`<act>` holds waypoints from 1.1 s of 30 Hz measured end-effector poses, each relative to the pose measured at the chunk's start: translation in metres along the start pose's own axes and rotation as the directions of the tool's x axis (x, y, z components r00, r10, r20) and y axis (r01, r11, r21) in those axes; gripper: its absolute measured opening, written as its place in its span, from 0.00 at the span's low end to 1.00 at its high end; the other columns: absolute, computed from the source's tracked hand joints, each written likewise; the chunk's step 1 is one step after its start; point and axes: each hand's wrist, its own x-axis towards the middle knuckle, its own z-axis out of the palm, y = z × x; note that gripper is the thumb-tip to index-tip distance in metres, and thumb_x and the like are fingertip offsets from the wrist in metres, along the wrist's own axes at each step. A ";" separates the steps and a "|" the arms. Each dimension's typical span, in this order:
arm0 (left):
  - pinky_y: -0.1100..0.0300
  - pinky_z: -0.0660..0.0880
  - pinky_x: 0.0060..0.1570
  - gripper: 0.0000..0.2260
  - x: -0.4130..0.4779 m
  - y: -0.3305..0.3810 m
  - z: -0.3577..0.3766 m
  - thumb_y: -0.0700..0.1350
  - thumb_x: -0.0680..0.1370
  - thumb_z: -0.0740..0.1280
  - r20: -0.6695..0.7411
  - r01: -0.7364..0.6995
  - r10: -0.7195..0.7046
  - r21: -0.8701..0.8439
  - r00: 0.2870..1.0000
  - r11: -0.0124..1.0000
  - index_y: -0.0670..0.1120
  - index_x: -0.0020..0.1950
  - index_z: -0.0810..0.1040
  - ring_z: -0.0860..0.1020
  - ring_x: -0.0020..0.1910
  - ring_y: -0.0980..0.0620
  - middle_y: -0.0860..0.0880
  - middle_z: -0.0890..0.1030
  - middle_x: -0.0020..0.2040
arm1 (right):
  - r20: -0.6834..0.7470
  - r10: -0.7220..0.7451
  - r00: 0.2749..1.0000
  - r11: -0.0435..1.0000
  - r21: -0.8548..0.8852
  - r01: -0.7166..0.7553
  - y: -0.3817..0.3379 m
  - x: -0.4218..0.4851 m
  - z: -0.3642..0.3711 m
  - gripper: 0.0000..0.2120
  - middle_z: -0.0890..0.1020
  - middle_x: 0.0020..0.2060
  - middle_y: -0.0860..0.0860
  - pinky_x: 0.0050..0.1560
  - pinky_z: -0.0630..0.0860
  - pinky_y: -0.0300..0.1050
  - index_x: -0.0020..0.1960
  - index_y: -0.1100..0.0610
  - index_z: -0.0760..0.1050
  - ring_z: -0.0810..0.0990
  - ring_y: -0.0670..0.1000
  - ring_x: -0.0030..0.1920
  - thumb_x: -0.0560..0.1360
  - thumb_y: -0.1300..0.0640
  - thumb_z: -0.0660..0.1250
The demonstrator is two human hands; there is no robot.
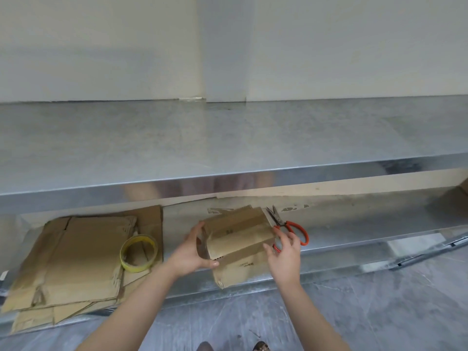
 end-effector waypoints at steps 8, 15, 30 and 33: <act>0.57 0.65 0.68 0.54 -0.002 -0.005 0.002 0.59 0.57 0.82 -0.026 -0.025 0.026 0.061 0.999 0.998 0.54 0.73 0.51 0.66 0.69 0.51 0.49 0.62 0.73 | 0.107 0.193 0.975 0.895 0.389 -0.220 -0.010 -0.027 0.013 0.36 0.68 0.66 0.49 0.51 0.75 0.30 0.71 0.55 0.60 0.77 0.49 0.60 0.70 0.66 0.75; 0.57 0.68 0.65 0.49 -0.044 -0.006 0.062 0.64 0.57 0.79 -0.324 -0.101 0.052 -0.136 0.945 0.986 0.59 0.71 0.57 0.68 0.63 0.61 0.57 0.63 0.64 | 0.347 0.063 0.936 0.924 0.334 -0.186 -0.014 -0.061 0.034 0.36 0.71 0.64 0.43 0.58 0.69 0.27 0.69 0.46 0.63 0.74 0.40 0.63 0.68 0.60 0.77; 0.55 0.70 0.66 0.30 -0.016 0.016 0.043 0.51 0.77 0.69 -0.243 -0.053 0.061 0.041 0.968 0.998 0.57 0.76 0.60 0.72 0.66 0.50 0.48 0.71 0.71 | 0.418 -0.199 0.886 0.954 -0.122 0.272 -0.018 0.007 0.016 0.28 0.69 0.70 0.53 0.70 0.65 0.48 0.74 0.53 0.65 0.67 0.54 0.71 0.77 0.52 0.69; 0.53 0.61 0.71 0.30 -0.022 0.008 0.023 0.63 0.78 0.60 -0.245 -0.081 0.189 0.395 0.951 0.915 0.56 0.77 0.57 0.61 0.75 0.49 0.51 0.63 0.76 | 0.355 -0.316 0.880 0.880 -0.236 0.412 -0.020 -0.003 0.009 0.28 0.67 0.72 0.52 0.74 0.59 0.48 0.74 0.52 0.65 0.60 0.54 0.75 0.77 0.45 0.66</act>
